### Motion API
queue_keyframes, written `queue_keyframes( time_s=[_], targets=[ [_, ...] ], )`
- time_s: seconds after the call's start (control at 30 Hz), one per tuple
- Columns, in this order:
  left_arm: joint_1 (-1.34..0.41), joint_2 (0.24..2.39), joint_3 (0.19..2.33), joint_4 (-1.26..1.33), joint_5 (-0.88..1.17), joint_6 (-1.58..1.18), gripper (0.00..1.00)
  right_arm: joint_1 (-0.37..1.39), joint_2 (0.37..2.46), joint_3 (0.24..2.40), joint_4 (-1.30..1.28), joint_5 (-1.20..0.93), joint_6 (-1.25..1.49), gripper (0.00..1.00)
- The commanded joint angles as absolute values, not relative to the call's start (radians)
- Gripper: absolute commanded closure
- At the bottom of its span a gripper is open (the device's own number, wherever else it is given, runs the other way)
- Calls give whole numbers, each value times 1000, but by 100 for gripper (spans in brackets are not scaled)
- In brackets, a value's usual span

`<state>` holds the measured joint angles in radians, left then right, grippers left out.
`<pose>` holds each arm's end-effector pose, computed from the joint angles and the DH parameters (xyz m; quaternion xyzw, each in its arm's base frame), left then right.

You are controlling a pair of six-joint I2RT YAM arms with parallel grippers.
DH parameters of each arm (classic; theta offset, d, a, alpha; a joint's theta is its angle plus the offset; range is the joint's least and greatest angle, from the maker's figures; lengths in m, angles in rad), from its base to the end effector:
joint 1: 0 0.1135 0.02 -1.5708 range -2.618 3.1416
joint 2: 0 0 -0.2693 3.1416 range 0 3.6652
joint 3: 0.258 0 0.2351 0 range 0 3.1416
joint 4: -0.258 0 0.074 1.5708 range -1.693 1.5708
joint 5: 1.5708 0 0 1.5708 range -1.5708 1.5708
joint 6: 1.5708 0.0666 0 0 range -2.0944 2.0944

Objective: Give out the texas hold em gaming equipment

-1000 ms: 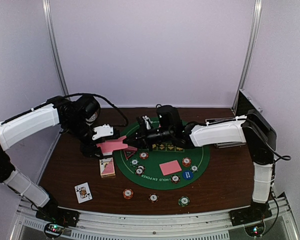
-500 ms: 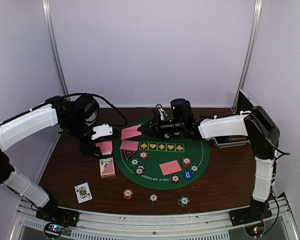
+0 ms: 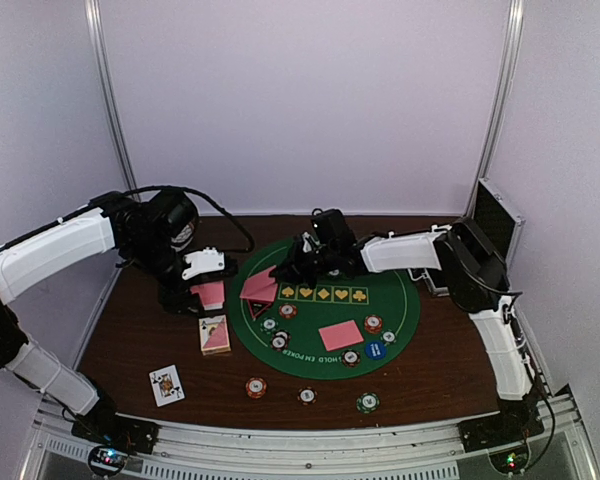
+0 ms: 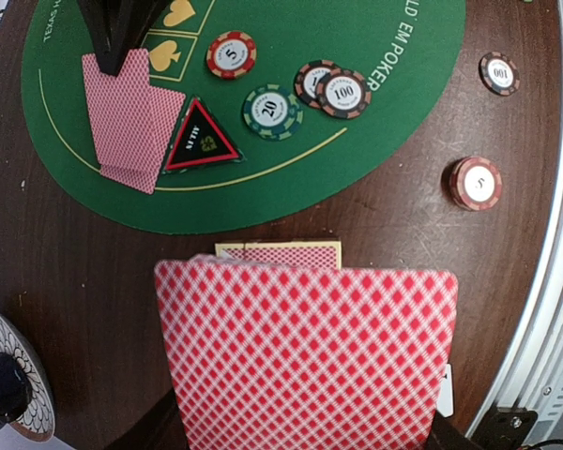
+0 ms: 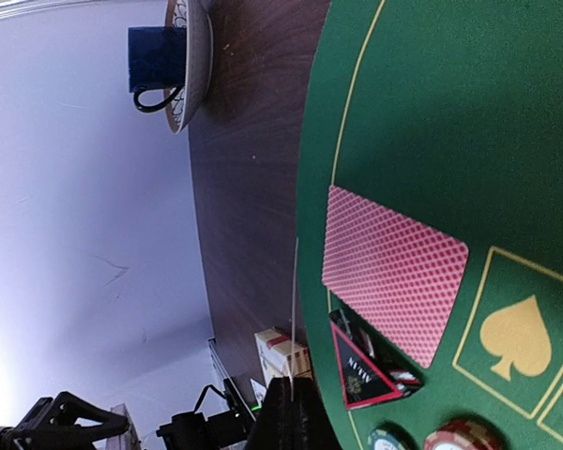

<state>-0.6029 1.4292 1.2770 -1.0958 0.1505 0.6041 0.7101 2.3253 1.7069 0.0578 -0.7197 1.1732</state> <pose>0.2086 -0.1557 0.2723 0.5685 0.8035 -0.0741 0.1603 0.3729 0.3785 0.1608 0.0221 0.8363 0.5475 0.0174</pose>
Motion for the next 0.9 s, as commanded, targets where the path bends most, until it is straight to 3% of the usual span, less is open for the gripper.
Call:
queue_keyframes(
  time_s=[0.0, 0.27, 0.37, 0.87],
  targets=[
    [-600, 1395, 1274, -1085, 166, 616, 76, 712, 2391, 1837, -24, -671, 1116, 100],
    [-600, 1394, 1273, -1089, 168, 616, 76, 712, 2517, 2001, -84, -648, 1097, 100],
    [-600, 1392, 1272, -1091, 168, 618, 76, 712, 2536, 2031, -114, -632, 1078, 94],
    [-600, 1391, 1270, -1096, 176, 621, 76, 711, 2334, 1987, -291, -485, 820, 28]
  ],
)
